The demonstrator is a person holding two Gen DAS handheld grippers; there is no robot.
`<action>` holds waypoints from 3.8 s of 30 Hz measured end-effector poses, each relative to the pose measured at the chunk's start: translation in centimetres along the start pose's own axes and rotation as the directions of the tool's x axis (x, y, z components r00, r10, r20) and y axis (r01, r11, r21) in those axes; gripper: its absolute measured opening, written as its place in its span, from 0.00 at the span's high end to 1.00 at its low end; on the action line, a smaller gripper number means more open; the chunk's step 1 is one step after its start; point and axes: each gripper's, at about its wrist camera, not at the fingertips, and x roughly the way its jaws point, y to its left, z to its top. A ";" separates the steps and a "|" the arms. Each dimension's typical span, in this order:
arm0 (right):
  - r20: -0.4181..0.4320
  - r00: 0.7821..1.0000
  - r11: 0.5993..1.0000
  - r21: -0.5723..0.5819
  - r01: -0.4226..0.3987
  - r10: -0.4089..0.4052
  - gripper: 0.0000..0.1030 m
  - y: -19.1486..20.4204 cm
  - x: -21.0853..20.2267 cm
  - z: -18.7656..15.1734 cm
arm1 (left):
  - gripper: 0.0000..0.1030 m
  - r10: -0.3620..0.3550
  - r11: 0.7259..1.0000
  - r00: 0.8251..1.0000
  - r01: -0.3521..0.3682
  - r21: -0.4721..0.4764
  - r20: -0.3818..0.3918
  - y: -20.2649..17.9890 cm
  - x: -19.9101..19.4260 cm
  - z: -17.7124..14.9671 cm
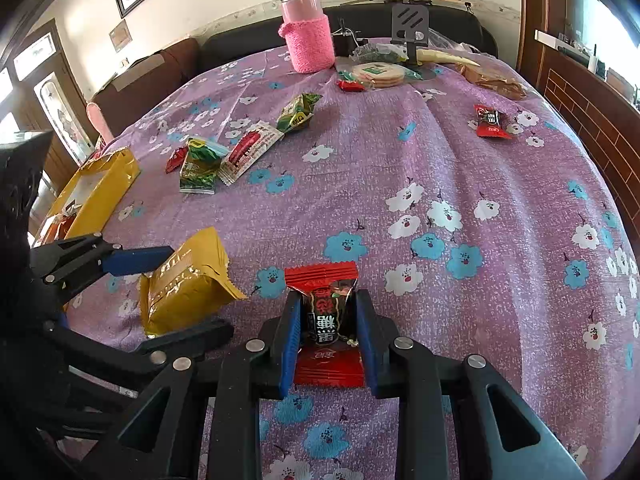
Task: Organize snacks
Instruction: 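Grasp the yellow-wrapped pack with the left tool while the right tool grasps a red candy, then carry both items into the yellow tray and open both tools, then move both open tools back toward the remaining snacks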
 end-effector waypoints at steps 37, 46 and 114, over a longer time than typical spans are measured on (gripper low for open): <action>-0.050 0.930 0.880 -0.308 -0.362 0.365 0.75 25.9 -1.8 7.3 | 0.56 0.343 0.748 0.936 -0.218 -0.627 0.084 26.0 -15.4 -14.0; -0.154 0.931 0.872 -0.327 -0.363 0.330 0.75 32.4 5.7 7.7 | 0.56 0.303 0.738 0.951 -0.191 -0.647 0.065 27.3 -13.0 -14.7; 0.071 0.949 0.951 -0.078 -0.301 0.306 0.44 15.4 -1.1 3.8 | 0.20 0.512 0.742 0.854 -0.391 -0.545 0.085 14.9 -17.1 -12.2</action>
